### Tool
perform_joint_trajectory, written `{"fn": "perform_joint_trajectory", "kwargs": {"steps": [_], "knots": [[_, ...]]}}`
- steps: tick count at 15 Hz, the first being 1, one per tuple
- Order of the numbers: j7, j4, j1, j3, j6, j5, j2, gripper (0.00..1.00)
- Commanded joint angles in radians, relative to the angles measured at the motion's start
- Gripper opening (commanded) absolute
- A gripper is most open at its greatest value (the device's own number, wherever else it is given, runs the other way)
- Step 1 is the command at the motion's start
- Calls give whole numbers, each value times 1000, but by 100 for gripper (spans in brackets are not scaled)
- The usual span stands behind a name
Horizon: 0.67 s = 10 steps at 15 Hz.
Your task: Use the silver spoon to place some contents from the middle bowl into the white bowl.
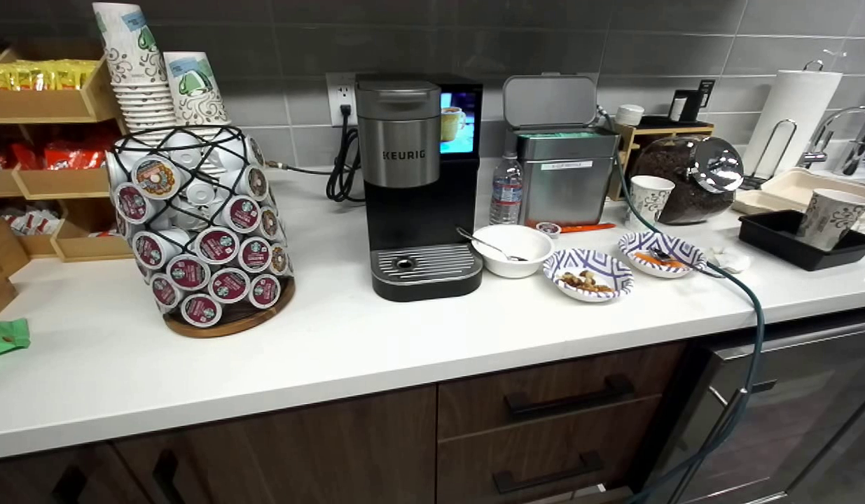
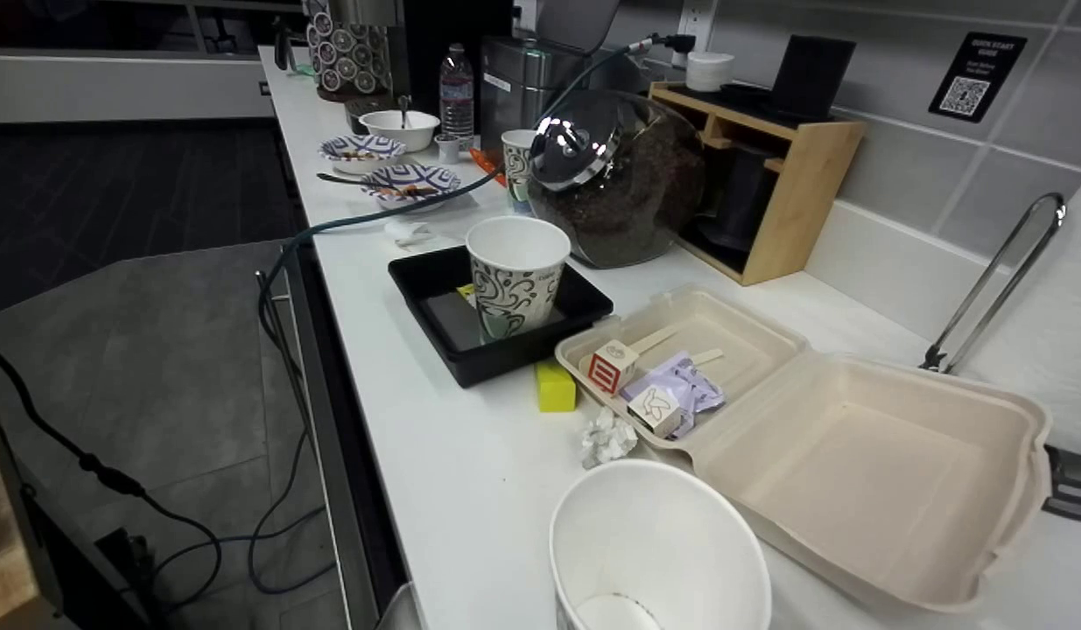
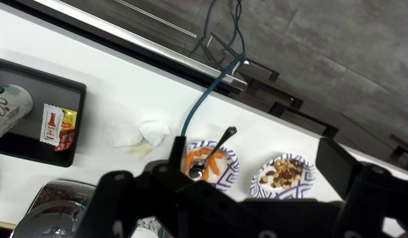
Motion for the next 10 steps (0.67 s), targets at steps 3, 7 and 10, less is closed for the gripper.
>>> {"fn": "perform_joint_trajectory", "kwargs": {"steps": [3,7,10], "knots": [[-1,-22,-25,-112,51,207,11,100],[-35,-109,-18,-183,102,397,81,100],[-63,-134,4,-198,98,569,198,100]]}}
